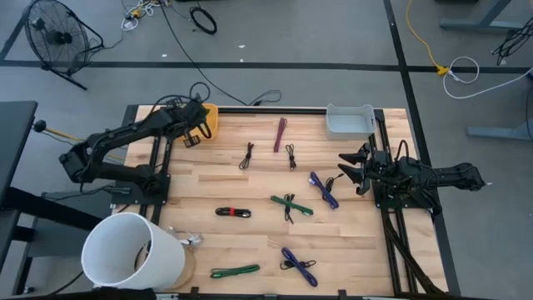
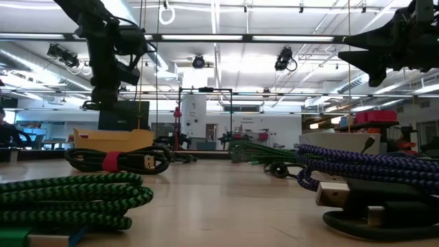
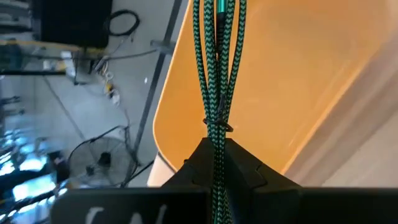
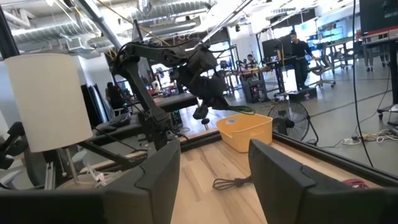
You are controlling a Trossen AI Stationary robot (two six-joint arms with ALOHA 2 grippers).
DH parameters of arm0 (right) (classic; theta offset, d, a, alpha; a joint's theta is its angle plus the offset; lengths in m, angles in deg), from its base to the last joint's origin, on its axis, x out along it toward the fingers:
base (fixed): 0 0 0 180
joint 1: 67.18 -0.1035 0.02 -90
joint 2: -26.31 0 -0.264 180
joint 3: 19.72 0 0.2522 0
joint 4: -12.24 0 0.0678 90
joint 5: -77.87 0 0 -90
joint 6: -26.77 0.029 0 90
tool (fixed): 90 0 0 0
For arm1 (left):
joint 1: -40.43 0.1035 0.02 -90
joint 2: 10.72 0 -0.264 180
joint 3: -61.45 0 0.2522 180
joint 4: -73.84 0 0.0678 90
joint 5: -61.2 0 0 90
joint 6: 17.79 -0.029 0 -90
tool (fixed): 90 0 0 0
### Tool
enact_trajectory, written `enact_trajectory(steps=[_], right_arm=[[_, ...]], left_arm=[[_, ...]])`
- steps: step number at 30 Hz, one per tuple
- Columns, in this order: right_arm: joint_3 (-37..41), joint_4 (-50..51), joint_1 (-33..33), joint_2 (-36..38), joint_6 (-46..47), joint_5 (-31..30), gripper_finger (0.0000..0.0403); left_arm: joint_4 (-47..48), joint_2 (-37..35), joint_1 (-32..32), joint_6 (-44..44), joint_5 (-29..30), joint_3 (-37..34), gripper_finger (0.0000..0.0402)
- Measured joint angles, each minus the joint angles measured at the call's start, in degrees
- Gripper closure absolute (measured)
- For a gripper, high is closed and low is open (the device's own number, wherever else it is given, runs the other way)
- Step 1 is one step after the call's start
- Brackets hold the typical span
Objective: Pick & Place USB Port
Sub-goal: Put the green charger cable into the yellow bin
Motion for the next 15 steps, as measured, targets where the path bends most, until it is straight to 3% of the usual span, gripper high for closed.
enact_trajectory(steps=[9, 15], right_arm=[[0.0, 1.35, -0.02, 0.0, 0.69, 0.02, 0.0211], [0.0, 1.63, -0.01, 0.0, 1.25, 0.01, 0.0211]], left_arm=[[-0.21, 2.23, -0.78, 2.57, 0.92, 0.0, 0.0382], [-0.1, 2.21, -0.84, 2.81, 1.06, 0.0, 0.0319]])
